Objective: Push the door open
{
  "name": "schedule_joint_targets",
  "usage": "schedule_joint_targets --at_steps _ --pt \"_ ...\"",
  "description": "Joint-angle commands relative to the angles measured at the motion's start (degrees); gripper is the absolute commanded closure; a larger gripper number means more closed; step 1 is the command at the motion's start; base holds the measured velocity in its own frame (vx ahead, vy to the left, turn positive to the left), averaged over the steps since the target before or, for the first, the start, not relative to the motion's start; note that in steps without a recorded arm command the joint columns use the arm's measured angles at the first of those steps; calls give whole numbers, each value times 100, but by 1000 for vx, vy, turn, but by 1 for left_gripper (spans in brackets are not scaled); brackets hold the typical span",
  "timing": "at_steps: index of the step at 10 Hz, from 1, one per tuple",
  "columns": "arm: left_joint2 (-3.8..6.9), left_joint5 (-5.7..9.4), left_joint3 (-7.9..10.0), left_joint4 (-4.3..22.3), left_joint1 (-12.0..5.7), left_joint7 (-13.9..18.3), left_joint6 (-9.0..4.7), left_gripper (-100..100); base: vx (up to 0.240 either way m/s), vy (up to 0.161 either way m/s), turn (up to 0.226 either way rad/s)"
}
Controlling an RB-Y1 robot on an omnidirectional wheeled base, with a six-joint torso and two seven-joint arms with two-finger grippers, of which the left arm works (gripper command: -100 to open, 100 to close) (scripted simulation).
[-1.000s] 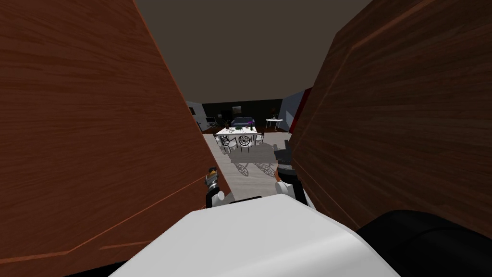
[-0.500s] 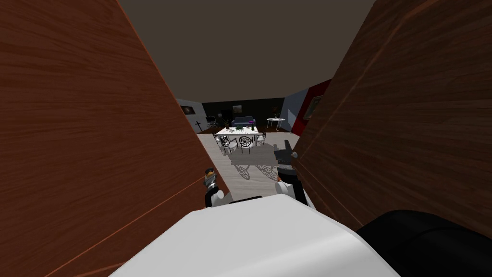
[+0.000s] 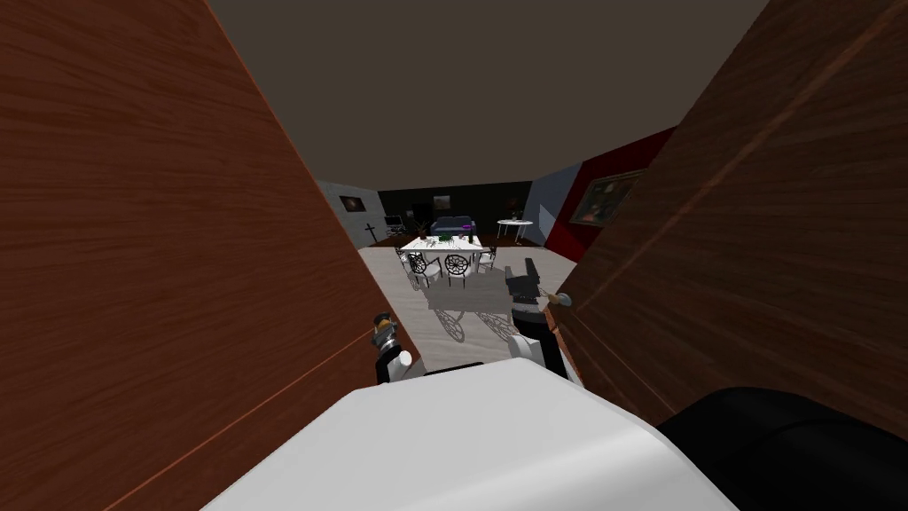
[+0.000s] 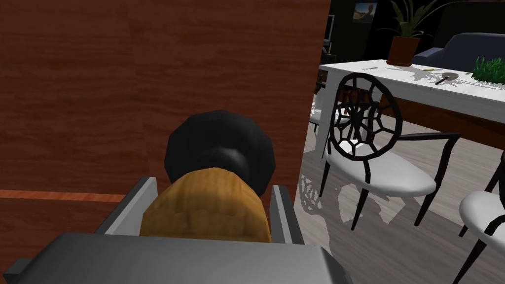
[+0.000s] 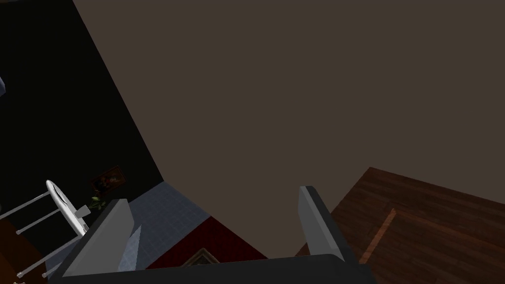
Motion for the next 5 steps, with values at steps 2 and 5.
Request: schedule_joint_targets --at_steps 2,5 --pt "-12 25 44 38 -12 9 -37 100 146 12 36" --pt "83 179 238 68 -14 -25 -113 100 196 13 54"
